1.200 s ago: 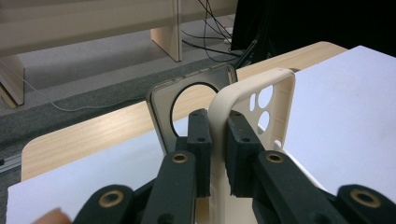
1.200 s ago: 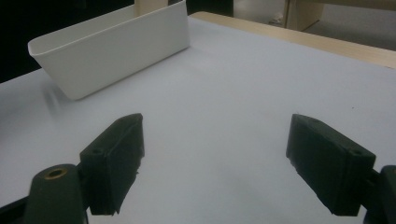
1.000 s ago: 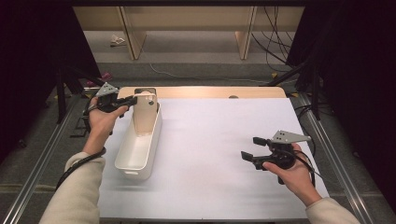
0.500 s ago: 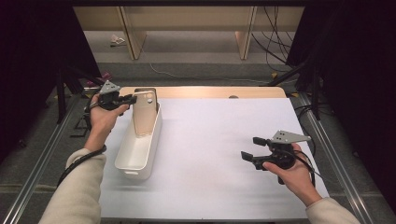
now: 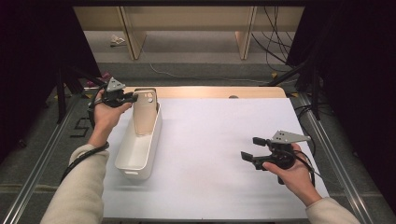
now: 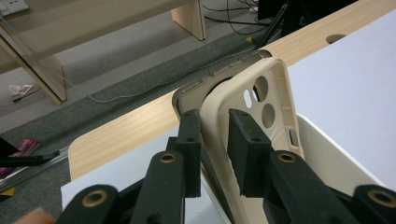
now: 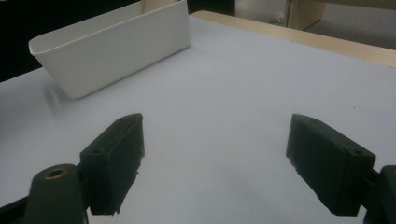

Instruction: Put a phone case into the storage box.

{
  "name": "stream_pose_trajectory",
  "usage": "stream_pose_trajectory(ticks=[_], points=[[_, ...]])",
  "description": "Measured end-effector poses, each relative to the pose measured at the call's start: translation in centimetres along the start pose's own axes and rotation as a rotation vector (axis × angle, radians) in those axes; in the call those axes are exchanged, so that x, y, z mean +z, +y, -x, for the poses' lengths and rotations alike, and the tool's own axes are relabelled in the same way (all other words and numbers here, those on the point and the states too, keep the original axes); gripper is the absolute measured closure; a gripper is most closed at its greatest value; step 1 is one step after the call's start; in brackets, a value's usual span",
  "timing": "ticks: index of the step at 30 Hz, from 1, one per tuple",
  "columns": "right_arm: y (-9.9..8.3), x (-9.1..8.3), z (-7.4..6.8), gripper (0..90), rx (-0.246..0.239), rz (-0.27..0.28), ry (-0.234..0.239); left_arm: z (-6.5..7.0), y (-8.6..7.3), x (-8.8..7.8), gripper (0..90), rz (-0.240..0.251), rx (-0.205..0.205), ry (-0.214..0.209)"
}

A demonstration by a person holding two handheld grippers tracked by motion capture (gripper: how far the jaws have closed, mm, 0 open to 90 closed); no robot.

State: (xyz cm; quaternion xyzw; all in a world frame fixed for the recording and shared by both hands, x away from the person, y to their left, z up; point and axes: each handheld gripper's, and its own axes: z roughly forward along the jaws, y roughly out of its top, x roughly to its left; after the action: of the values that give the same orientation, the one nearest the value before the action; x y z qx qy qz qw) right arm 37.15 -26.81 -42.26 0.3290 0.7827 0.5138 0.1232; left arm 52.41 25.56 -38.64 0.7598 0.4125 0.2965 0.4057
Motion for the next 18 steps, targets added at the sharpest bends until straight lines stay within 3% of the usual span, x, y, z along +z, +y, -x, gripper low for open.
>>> stream_pose_trajectory(ticks=[12,18], points=[[0.00,-0.02,0.01,20.0,0.001,0.000,0.000,0.33,0.32,0.57,70.0,-0.022,0.008,0.046],[-0.01,0.03,0.00,20.0,0.000,-0.002,0.001,0.43,0.70,0.46,52.5,-0.044,-0.001,0.087]])
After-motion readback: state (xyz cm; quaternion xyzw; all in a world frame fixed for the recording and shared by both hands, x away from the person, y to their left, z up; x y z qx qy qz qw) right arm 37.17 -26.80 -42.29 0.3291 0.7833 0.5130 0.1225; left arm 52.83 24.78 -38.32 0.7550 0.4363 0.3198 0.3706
